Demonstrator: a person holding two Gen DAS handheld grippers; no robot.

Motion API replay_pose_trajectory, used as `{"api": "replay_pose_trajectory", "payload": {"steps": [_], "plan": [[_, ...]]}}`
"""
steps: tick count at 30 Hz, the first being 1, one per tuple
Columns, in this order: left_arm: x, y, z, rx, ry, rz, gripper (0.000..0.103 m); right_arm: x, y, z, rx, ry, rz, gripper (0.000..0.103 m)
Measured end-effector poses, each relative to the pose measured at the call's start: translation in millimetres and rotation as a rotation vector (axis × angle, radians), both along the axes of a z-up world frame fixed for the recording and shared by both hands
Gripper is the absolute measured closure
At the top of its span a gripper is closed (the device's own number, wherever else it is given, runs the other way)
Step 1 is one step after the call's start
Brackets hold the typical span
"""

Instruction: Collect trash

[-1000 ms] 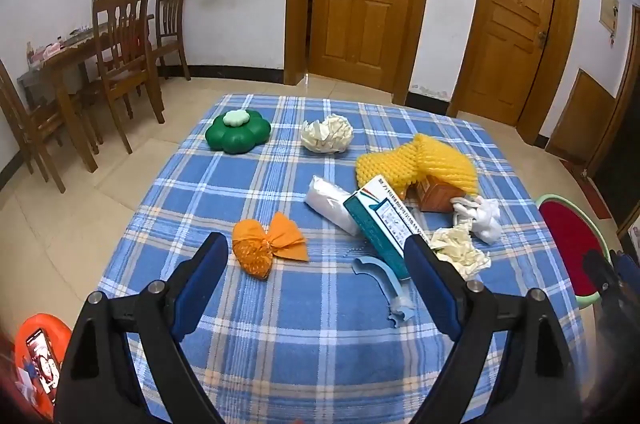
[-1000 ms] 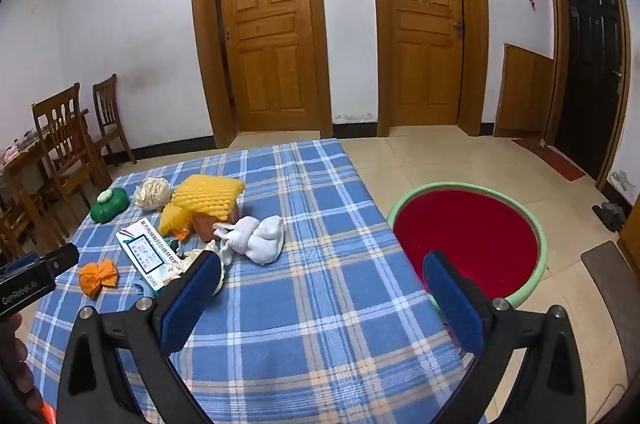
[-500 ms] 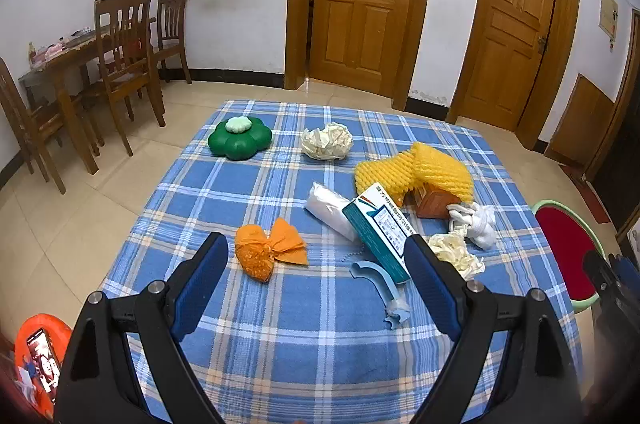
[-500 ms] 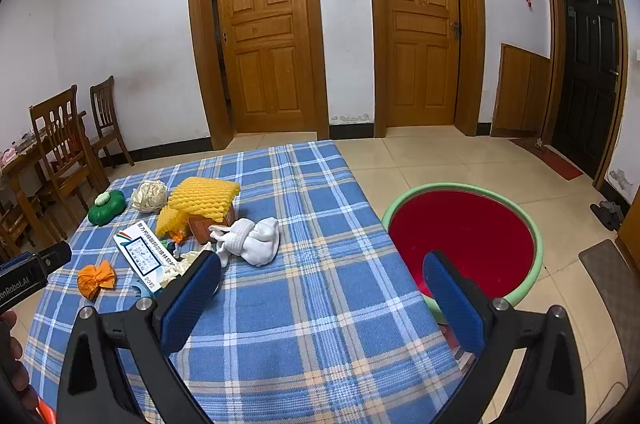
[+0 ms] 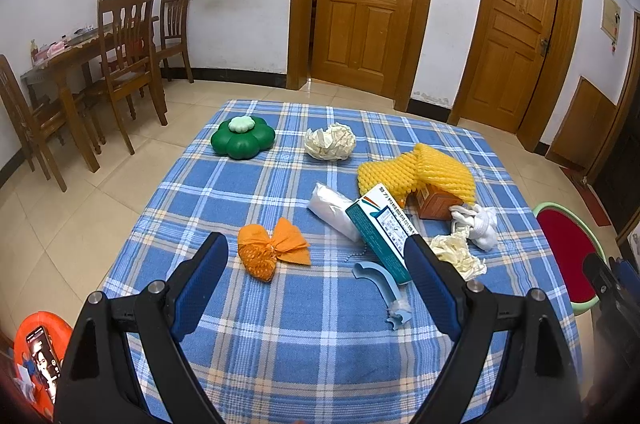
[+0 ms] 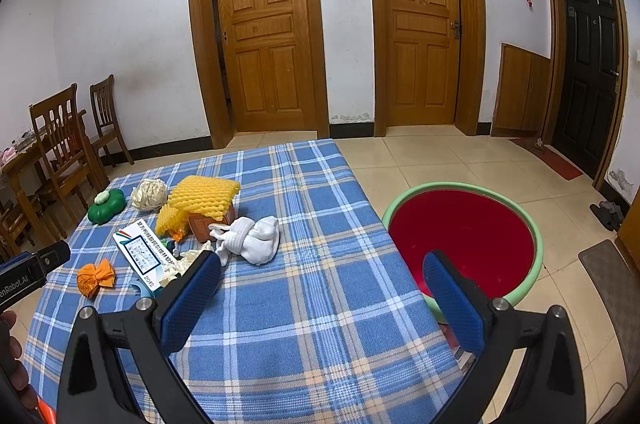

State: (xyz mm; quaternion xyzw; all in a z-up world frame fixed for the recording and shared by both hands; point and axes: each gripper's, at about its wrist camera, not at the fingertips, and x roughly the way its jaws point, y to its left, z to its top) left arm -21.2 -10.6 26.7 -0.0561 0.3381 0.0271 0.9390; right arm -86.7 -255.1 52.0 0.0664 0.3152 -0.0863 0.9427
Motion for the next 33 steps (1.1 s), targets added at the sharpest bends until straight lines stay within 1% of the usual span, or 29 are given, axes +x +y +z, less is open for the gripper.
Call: {"api": "replay_pose_trajectory", "payload": {"steps": [33], "plan": [[-0.6,3.5,-1.9,-0.005,0.0,0.005,0.013,0.0,0.0,0.0,0.003,0.003,0.002,0.0]]}}
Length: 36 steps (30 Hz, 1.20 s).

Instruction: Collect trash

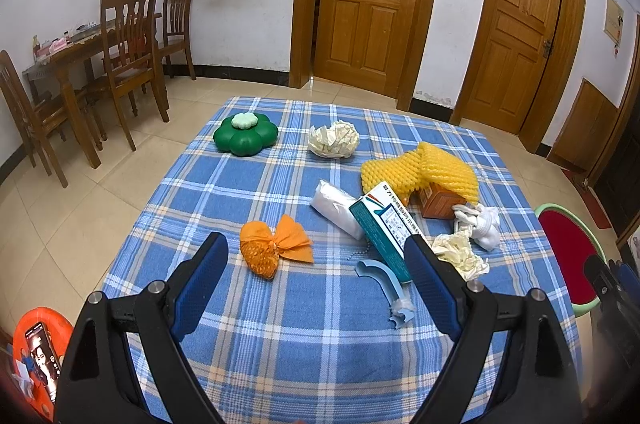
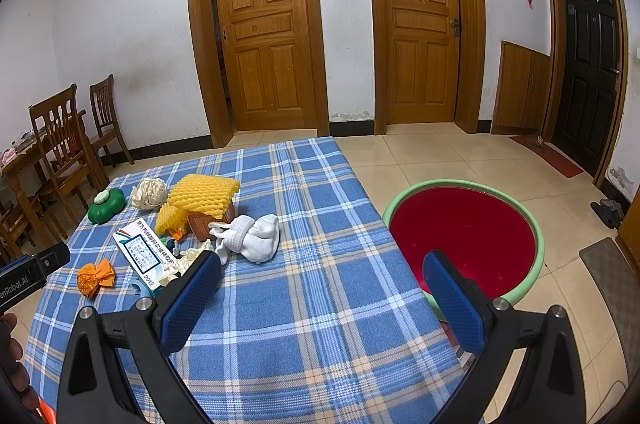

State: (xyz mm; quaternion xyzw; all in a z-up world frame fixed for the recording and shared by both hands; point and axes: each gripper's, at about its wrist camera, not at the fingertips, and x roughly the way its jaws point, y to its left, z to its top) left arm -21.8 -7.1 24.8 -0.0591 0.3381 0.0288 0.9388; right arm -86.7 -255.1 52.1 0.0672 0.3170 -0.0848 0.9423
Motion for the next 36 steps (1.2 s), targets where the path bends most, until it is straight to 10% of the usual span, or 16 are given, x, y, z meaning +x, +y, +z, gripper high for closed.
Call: {"api": "replay_pose_trajectory", "payload": {"steps": [36], "plan": [[28,25,-23,-0.019,0.075,0.023,0.013,32,2,-27,0.048,0.101,0.018,0.0]]}}
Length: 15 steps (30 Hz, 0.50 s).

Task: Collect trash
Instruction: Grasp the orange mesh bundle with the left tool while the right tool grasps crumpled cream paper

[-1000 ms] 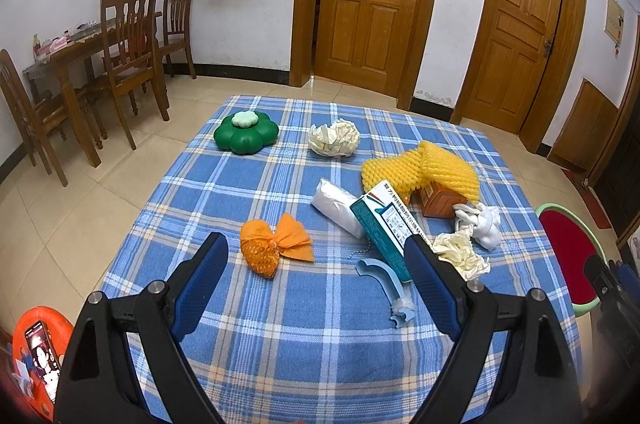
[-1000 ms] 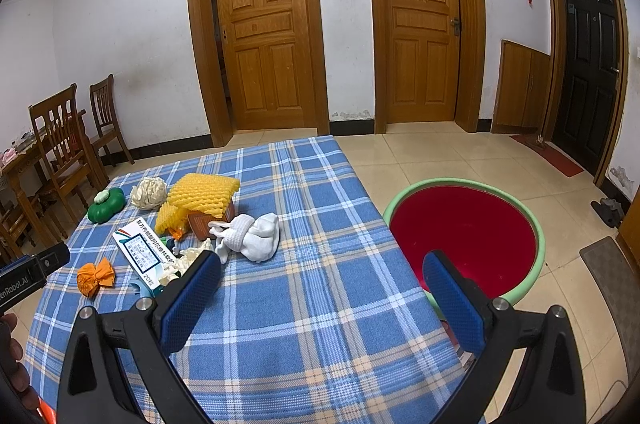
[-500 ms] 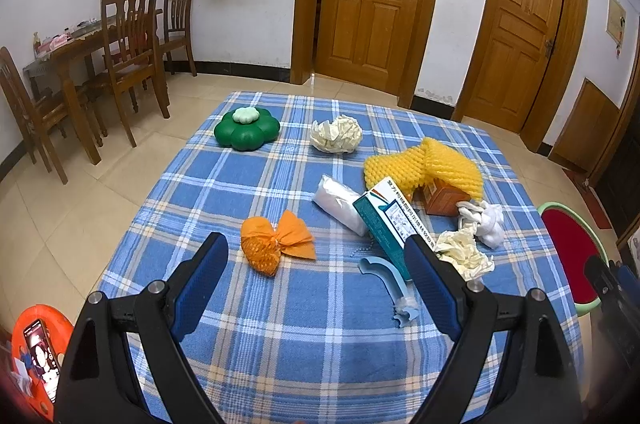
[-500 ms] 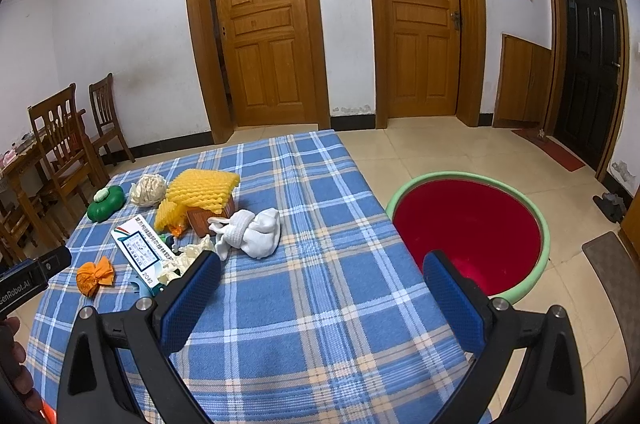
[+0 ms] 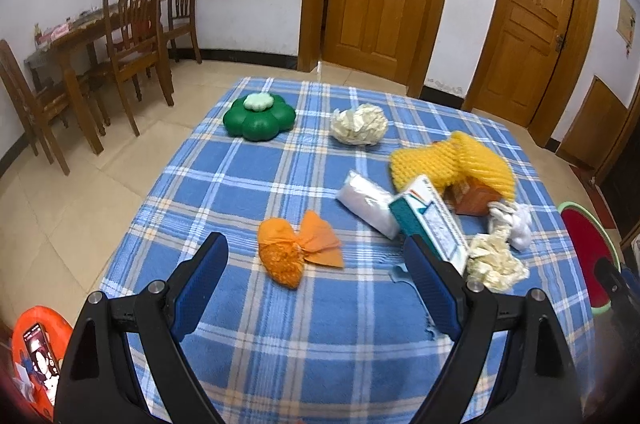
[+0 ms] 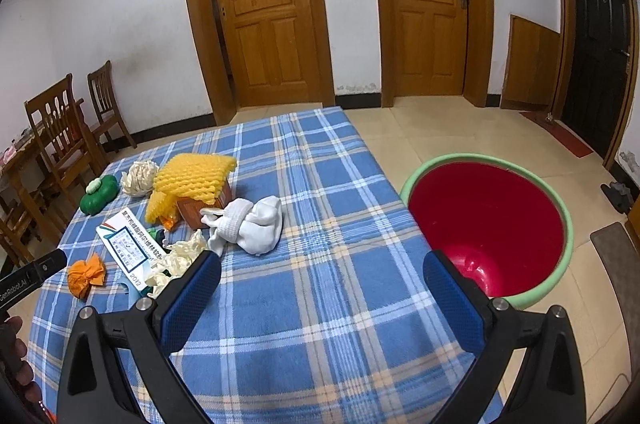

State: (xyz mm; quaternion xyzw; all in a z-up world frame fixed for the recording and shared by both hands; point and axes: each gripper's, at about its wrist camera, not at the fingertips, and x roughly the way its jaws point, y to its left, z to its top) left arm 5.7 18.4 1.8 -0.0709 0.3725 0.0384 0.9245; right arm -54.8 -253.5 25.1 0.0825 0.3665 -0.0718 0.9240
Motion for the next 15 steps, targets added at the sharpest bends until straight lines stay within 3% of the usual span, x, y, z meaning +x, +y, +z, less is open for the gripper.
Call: {"api": "replay_pose_trajectory", "payload": {"steps": [9,15], "plan": [[21,17,-24,-0.041,0.081,0.009,0.014,25,6,-13,0.031,0.061,0.041,0.0],[34,16,-42,-0.067,0.138,-0.021,0.027,32,12,-19,0.033,0.08,0.058,0.0]]}}
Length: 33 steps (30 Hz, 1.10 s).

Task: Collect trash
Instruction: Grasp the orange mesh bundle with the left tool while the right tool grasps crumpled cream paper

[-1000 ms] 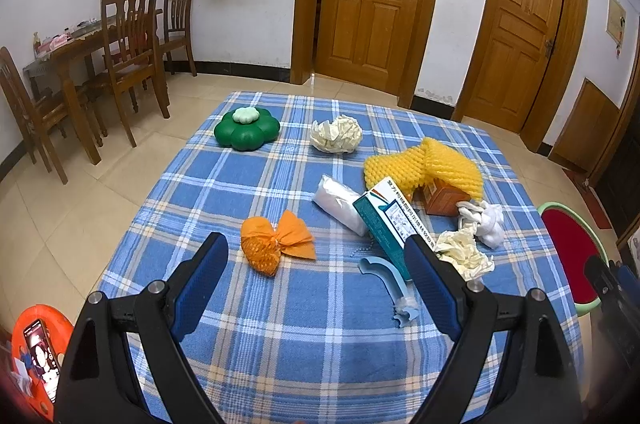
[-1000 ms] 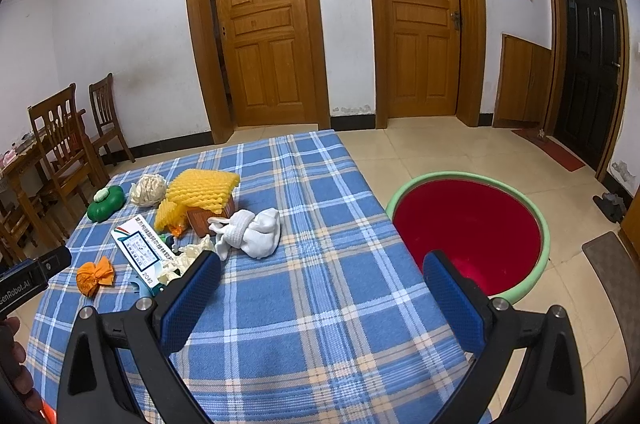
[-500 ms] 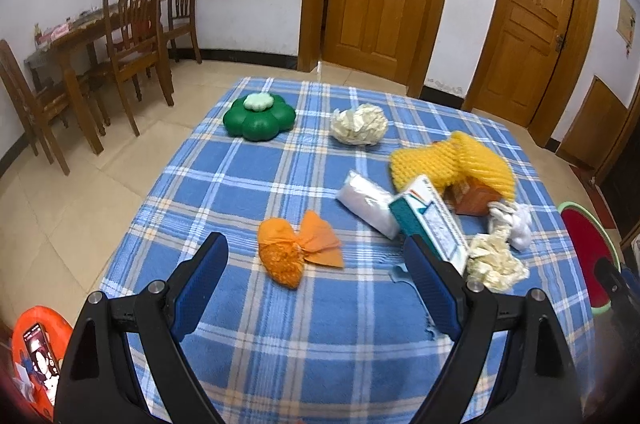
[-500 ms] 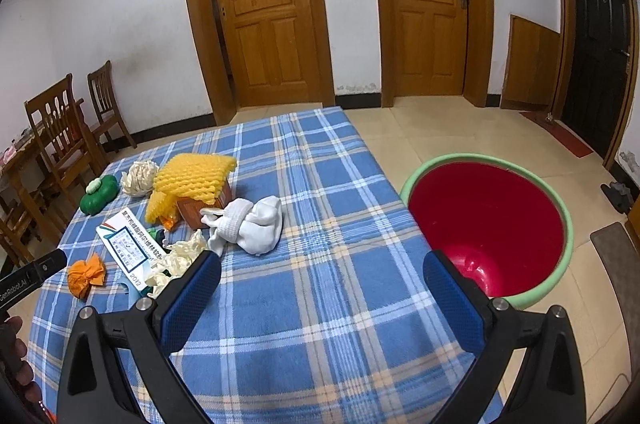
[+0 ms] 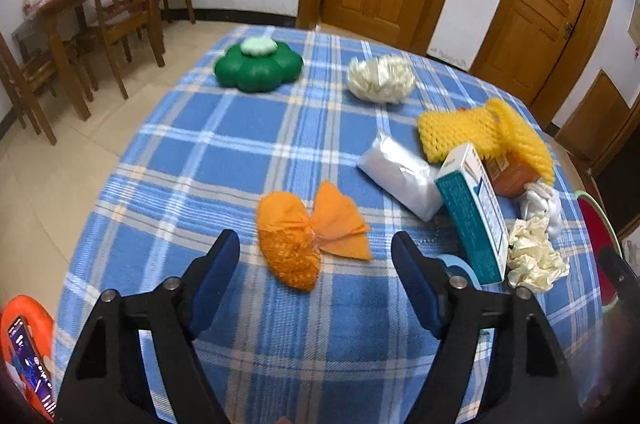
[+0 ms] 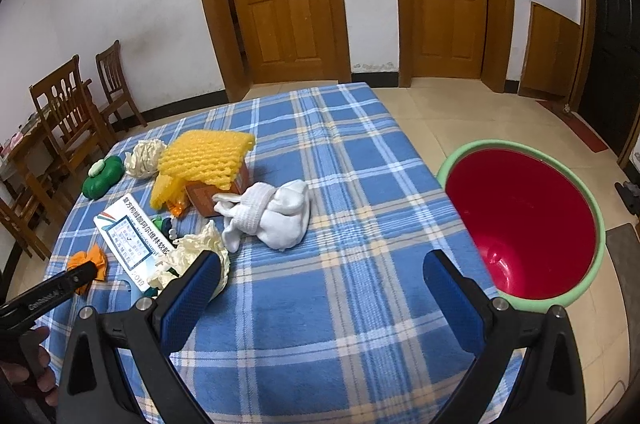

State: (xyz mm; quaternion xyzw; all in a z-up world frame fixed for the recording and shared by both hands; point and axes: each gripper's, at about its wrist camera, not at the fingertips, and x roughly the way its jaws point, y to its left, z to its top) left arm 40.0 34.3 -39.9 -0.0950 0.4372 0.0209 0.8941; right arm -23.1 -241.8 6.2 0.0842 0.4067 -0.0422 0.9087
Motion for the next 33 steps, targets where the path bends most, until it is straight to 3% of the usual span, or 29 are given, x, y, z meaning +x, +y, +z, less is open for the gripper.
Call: {"api": "replay_pose_trajectory", "payload": {"steps": [5,10,12,20,28,33], "plan": [[9,-1,-11,-0.014,0.029,-0.009,0.038,4,4,-3,-0.003,0.013,0.01,0.0],[12,1,-14,-0.044,0.013,-0.031,0.053,5,9,-6,0.002,0.024,0.025,0.0],[13,1,-15,-0.036,0.005,-0.034,0.063,5,12,-6,0.001,0.026,0.035,0.0],[6,10,-7,-0.083,-0.037,-0.042,0.081,10,29,-6,0.016,0.034,0.088,0.0],[-6,14,3,-0.109,-0.069,-0.044,0.082,19,53,-17,0.032,0.068,0.163,0.001],[-12,15,8,-0.122,-0.083,-0.041,0.082,25,65,-29,0.048,0.12,0.197,0.019]]}}
